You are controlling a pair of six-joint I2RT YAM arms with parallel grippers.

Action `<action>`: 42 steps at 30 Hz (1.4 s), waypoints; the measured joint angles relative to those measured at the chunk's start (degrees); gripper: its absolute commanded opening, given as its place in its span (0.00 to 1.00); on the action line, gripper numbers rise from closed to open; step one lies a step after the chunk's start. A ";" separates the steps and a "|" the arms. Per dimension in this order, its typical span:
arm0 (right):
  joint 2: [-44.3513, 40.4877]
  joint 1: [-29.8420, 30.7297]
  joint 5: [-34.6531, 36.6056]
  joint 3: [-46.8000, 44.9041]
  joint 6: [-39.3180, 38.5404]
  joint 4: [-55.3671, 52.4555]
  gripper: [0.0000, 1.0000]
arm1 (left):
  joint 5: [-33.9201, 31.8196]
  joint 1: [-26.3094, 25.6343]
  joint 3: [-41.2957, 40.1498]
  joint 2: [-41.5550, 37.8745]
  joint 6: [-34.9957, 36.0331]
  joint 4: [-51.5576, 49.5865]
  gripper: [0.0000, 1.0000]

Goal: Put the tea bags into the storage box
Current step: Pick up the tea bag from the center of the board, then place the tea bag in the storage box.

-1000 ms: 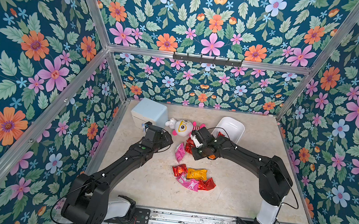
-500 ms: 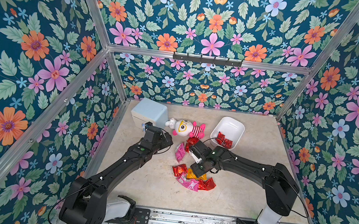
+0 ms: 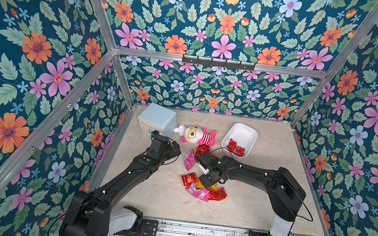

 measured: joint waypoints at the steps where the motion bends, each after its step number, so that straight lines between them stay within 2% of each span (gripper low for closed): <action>1: 0.04 0.02 -0.44 -0.11 0.02 0.52 0.45 | -0.02 0.00 0.00 -0.09 0.00 -0.02 0.99; 4: 0.04 0.09 -0.90 -0.31 0.24 1.97 0.24 | -0.44 0.00 0.02 -0.46 0.00 0.00 0.99; 5: 0.00 0.13 -1.01 -0.28 0.31 2.14 0.20 | -0.46 0.00 0.02 -0.50 -0.02 -0.02 0.99; 8: -0.50 0.15 -1.29 -0.28 1.09 2.84 0.11 | -0.90 0.00 0.02 -0.55 -0.04 -0.02 0.99; 14: -0.96 -0.87 -1.01 0.48 1.70 2.93 0.02 | -1.07 0.00 0.17 -0.15 -0.26 0.02 0.99; 22: -6.08 -7.08 -1.27 5.42 5.35 2.08 0.00 | -0.72 0.00 2.10 2.45 -0.39 0.48 0.99; 29: -8.61 -16.57 -1.60 8.98 10.49 4.83 0.00 | 1.79 -0.52 2.67 5.81 -0.44 1.92 0.99; 36: -4.87 -24.59 2.21 13.46 15.93 8.00 0.00 | 3.48 -4.33 2.29 8.68 -1.95 4.35 0.99; 42: 1.01 -28.24 5.03 15.30 19.65 10.08 0.00 | 3.82 -6.19 1.29 8.92 -2.99 5.07 0.99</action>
